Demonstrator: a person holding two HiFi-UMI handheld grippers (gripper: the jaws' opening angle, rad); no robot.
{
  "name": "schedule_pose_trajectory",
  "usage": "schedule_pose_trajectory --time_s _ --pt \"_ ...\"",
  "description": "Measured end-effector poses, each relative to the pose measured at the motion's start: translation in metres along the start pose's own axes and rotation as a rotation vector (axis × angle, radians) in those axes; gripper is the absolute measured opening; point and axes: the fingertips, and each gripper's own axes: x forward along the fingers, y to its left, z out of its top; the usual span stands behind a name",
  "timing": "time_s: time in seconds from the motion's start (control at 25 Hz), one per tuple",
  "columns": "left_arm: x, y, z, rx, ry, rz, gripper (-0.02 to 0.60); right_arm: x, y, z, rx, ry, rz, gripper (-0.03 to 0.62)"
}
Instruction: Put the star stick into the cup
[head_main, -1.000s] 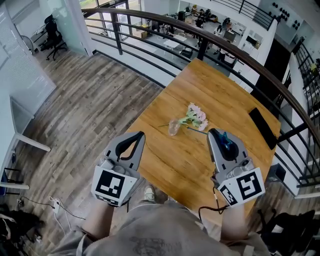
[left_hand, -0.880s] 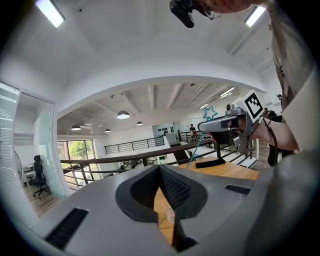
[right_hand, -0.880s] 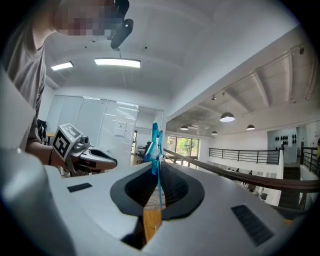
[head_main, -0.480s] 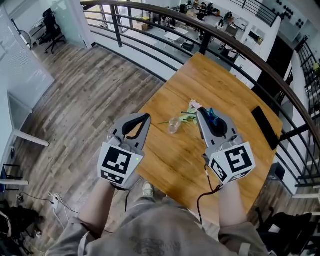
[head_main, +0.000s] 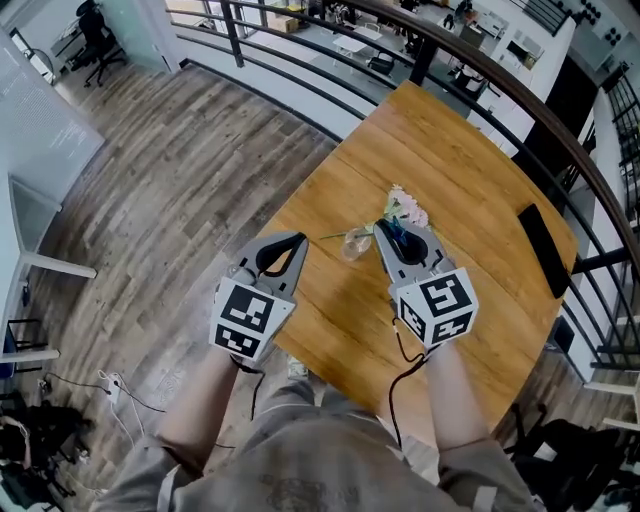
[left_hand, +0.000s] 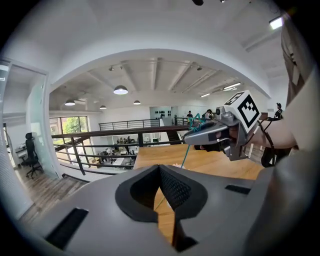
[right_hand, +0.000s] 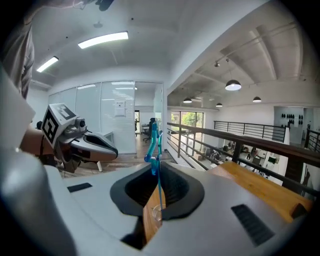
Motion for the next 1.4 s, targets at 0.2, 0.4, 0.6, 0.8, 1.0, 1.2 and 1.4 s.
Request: schedule_pose_trajectory --time_s 0.2,0.4,0.6,0.8,1.0,1.2,1.4 --pt "0.015 -0.003 -0.032 -0.044 0.067 -0.03 0.017 0.027 -0.005 -0.043 0.041 0.088 0.007 0.04" --pt "0.021 -0.005 -0.061 -0.085 0.124 -0.044 0.017 0.044 -0.008 -0.081 0.073 0.161 0.011 0.04" --pt "0.021 -0.01 -0.079 -0.109 0.157 -0.059 0.017 0.053 -0.006 -0.106 0.077 0.213 0.015 0.04" --pt "0.02 -0.015 -0.086 -0.114 0.169 -0.066 0.017 0.055 -0.005 -0.118 0.087 0.248 0.02 0.171" --pt "0.015 -0.017 -0.08 -0.105 0.157 -0.063 0.016 0.048 -0.009 -0.119 0.077 0.261 -0.017 0.319" --pt "0.007 -0.013 -0.065 -0.083 0.127 -0.047 0.017 0.031 -0.012 -0.084 0.079 0.16 -0.036 0.327" --pt "-0.008 -0.013 -0.036 -0.042 0.074 -0.027 0.017 -0.001 -0.009 -0.035 0.069 0.038 -0.051 0.325"
